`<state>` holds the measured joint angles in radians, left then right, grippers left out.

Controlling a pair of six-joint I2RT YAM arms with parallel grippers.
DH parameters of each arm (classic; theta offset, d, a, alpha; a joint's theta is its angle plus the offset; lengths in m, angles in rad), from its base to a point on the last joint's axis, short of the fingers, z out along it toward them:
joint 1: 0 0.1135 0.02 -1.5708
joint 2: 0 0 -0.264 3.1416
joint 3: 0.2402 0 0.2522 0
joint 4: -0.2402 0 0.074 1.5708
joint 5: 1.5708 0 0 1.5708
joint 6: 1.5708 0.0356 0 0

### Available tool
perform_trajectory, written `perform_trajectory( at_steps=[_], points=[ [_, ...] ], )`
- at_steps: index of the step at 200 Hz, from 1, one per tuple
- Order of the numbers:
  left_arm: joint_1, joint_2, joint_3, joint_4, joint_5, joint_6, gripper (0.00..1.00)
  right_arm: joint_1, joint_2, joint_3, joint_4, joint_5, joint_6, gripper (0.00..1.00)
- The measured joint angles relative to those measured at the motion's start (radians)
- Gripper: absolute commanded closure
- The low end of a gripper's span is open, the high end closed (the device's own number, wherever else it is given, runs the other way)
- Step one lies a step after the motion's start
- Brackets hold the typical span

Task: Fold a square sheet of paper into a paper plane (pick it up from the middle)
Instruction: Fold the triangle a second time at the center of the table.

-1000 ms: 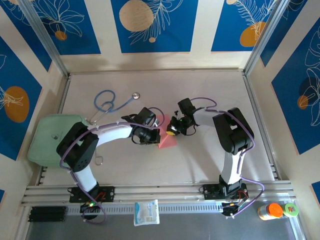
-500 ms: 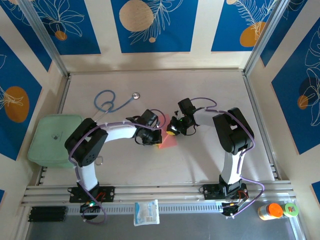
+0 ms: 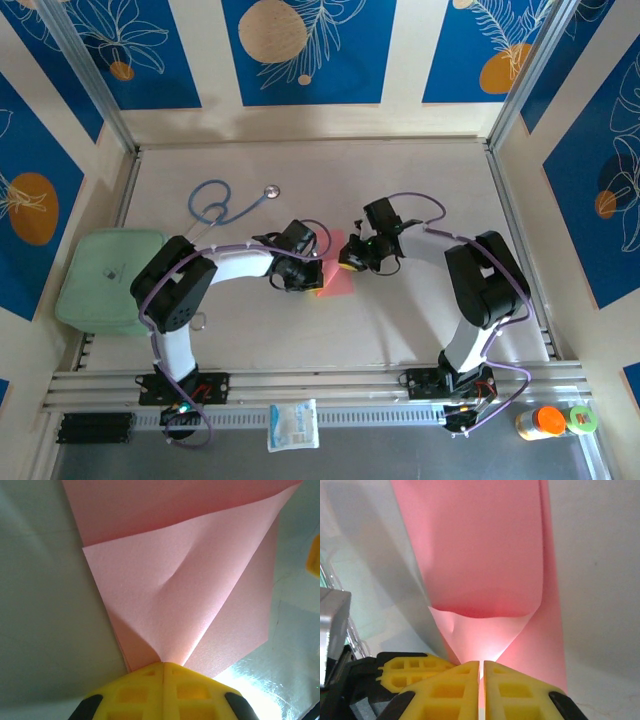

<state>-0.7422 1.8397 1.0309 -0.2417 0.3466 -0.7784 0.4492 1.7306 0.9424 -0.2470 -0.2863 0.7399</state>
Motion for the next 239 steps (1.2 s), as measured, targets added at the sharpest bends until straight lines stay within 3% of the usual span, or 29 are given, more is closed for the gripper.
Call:
perform_trajectory(
  at_steps=[64, 239],
  points=[
    [0.000, 0.000, -0.009, 0.020, 0.001, -0.007, 1.00, 0.082, 0.027, -0.015, 0.043, 0.014, 0.046, 0.95],
    [0.000, -0.004, -0.027, 0.052, 0.008, -0.029, 1.00, 0.110, 0.079, -0.019, 0.073, -0.001, 0.039, 0.97]
  ],
)
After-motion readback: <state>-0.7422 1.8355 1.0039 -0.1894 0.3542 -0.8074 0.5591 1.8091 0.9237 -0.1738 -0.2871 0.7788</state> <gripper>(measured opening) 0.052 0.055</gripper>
